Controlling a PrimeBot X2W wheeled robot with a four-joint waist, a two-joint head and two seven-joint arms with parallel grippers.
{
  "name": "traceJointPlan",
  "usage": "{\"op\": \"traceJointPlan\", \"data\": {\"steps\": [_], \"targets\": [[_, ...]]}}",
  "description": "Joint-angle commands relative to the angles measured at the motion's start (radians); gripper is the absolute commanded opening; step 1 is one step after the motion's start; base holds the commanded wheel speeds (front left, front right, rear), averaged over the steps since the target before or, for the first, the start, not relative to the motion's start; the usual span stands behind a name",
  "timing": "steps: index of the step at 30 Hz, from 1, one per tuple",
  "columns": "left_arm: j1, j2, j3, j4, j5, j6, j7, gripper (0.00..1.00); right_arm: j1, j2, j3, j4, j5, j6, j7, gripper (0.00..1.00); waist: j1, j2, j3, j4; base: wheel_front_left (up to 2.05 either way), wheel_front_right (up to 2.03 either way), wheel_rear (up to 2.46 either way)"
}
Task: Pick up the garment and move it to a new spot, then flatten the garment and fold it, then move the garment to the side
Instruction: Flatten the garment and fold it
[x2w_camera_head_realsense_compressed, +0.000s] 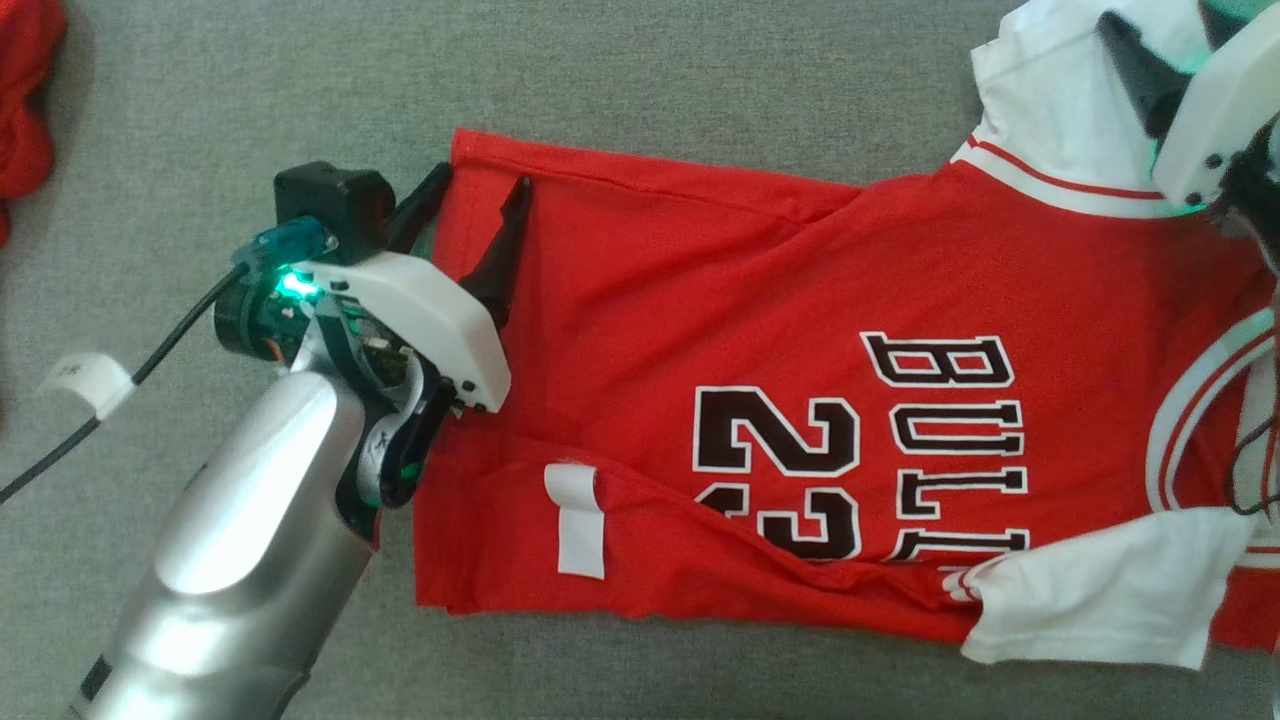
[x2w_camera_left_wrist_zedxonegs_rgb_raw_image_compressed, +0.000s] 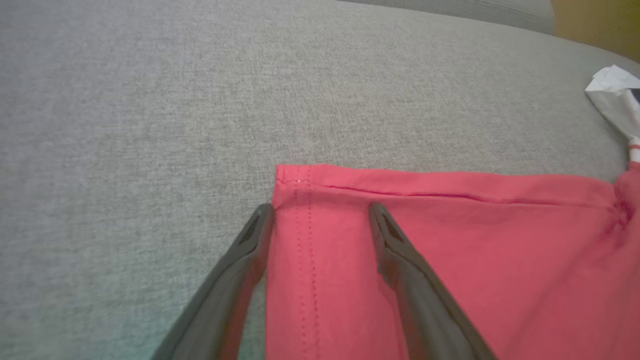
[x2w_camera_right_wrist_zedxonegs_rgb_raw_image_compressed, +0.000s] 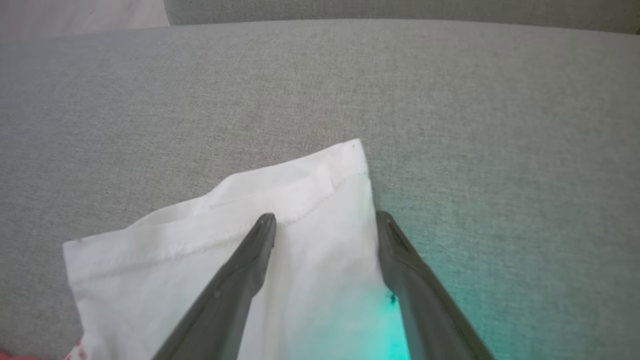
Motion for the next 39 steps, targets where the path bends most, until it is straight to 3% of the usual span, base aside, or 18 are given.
{"op": "traceJointPlan", "data": {"steps": [1,7,17,25,26,27,28,29,34,39], "targets": [[0.005,0.02,0.01,0.018,0.0,-0.006,0.012,1.0,-0.017,0.003,0.008,-0.015,0.002,0.008,-0.003,1.0,-0.0003,0.0,-0.004,0.001,0.0,0.0,0.0],[-0.013,0.014,-0.007,0.055,-0.012,-0.032,0.029,1.0,-0.033,-0.003,0.031,0.034,0.018,0.008,0.004,1.0,-0.0003,0.0,-0.01,-0.003,0.0,0.0,0.0],[-0.061,0.016,0.0,0.089,-0.009,-0.025,0.035,1.0,-0.064,-0.001,0.062,0.075,0.025,0.008,-0.004,1.0,-0.0003,0.0,-0.006,-0.006,0.0,0.0,0.0],[-0.08,0.01,-0.024,0.114,-0.016,-0.051,0.061,1.0,-0.074,0.012,0.1,0.106,0.049,0.008,-0.003,1.0,-0.0003,0.0,-0.015,-0.012,0.0,0.0,0.0],[-0.075,0.009,-0.034,0.115,-0.023,-0.063,0.072,0.92,-0.072,0.012,0.115,0.11,0.061,0.008,-0.003,1.0,-0.0003,0.0,-0.018,-0.013,0.0,0.0,0.0],[-0.073,0.007,-0.038,0.114,-0.028,-0.069,0.076,0.42,-0.072,0.011,0.119,0.112,0.069,0.008,-0.004,0.49,-0.0003,0.0,-0.019,-0.014,0.0,0.0,0.0],[-0.07,0.005,-0.042,0.112,-0.034,-0.077,0.079,0.13,-0.071,0.011,0.125,0.113,0.08,0.008,-0.005,0.0,-0.0003,0.0,-0.02,-0.014,0.0,0.0,0.0],[-0.067,0.005,-0.048,0.111,-0.039,-0.086,0.085,0.0,-0.071,0.011,0.131,0.114,0.094,0.008,-0.005,0.0,-0.0003,0.0,-0.021,-0.015,0.0,0.0,0.0],[-0.053,0.007,-0.04,0.077,-0.069,-0.108,0.078,0.0,-0.084,0.012,0.124,0.092,0.161,0.008,-0.063,0.0,-0.0003,0.0,-0.033,-0.024,0.0,0.0,0.0],[-0.033,0.031,0.022,-0.005,-0.096,-0.087,0.032,0.0,-0.097,0.017,0.099,0.043,0.223,0.008,-0.109,0.0,-0.0003,0.0,-0.051,-0.048,0.0,0.0,0.0]]}}
